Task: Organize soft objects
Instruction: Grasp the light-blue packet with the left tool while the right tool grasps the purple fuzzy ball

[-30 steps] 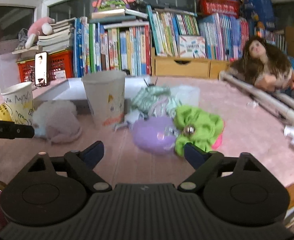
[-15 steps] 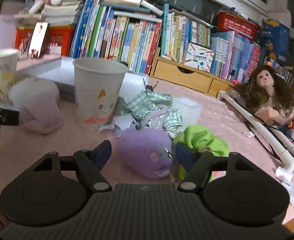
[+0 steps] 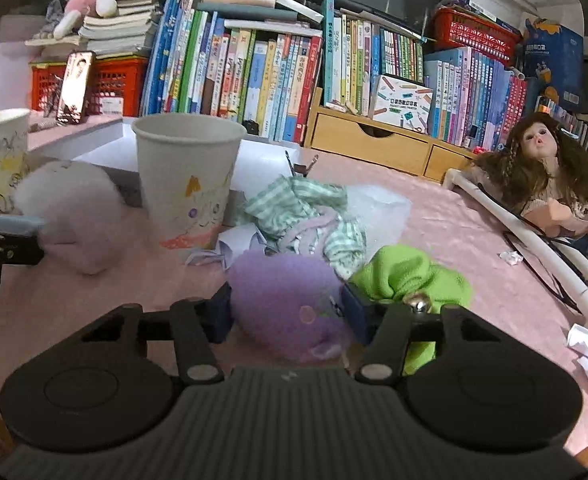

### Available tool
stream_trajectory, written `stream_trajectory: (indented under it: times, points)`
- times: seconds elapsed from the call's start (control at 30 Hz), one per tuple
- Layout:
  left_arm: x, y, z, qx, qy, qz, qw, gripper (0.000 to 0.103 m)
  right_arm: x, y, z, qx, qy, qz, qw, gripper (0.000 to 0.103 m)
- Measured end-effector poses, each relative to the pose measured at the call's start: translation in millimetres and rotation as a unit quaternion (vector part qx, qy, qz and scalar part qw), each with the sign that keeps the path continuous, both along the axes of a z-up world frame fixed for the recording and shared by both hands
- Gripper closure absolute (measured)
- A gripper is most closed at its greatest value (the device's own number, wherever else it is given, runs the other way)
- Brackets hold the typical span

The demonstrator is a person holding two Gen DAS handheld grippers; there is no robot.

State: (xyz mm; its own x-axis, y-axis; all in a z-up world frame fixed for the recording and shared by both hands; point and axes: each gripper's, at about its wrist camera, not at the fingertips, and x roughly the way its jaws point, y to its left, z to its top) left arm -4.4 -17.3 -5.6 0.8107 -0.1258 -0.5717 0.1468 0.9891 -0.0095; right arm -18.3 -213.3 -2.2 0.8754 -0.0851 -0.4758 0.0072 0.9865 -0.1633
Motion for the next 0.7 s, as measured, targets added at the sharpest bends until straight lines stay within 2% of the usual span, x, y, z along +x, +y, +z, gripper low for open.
stream_trajectory:
  times: [0.1, 0.23, 0.33, 0.43, 0.47, 0.5, 0.6, 0.7]
  points:
    - [-6, 2, 2, 0.003, 0.001, -0.007, 1.0, 0.064, -7, 5, 6, 0.001, -0.014, 0.015, 1.0, 0.044]
    - [-17, 4, 6, -0.001, 0.011, -0.028, 0.9995, 0.064, -12, 9, 13, 0.017, -0.019, 0.034, 0.999, 0.044]
    - [-27, 6, 9, -0.019, 0.029, -0.058, 0.9977, 0.062, -14, 10, 15, 0.029, -0.015, 0.041, 0.999, 0.044]
    - [-34, 9, 12, -0.037, 0.038, -0.067, 0.9963, 0.046, -15, 11, 13, 0.034, -0.013, 0.041, 0.998, 0.044]
    - [-35, 10, 13, -0.037, 0.033, -0.062, 0.9968, 0.033, -16, 11, 12, 0.034, -0.012, 0.04, 0.999, 0.044]
    - [-37, 10, 13, -0.036, 0.026, -0.058, 0.9974, 0.026, -16, 11, 12, 0.035, -0.011, 0.04, 0.999, 0.043]
    - [-36, 6, 15, -0.027, 0.011, -0.057, 0.998, 0.026, -16, 12, 10, 0.039, -0.006, 0.04, 0.998, 0.043]
    - [-27, 1, 15, -0.038, 0.012, -0.072, 0.9966, 0.025, -17, 12, 9, 0.039, -0.003, 0.04, 0.998, 0.043]
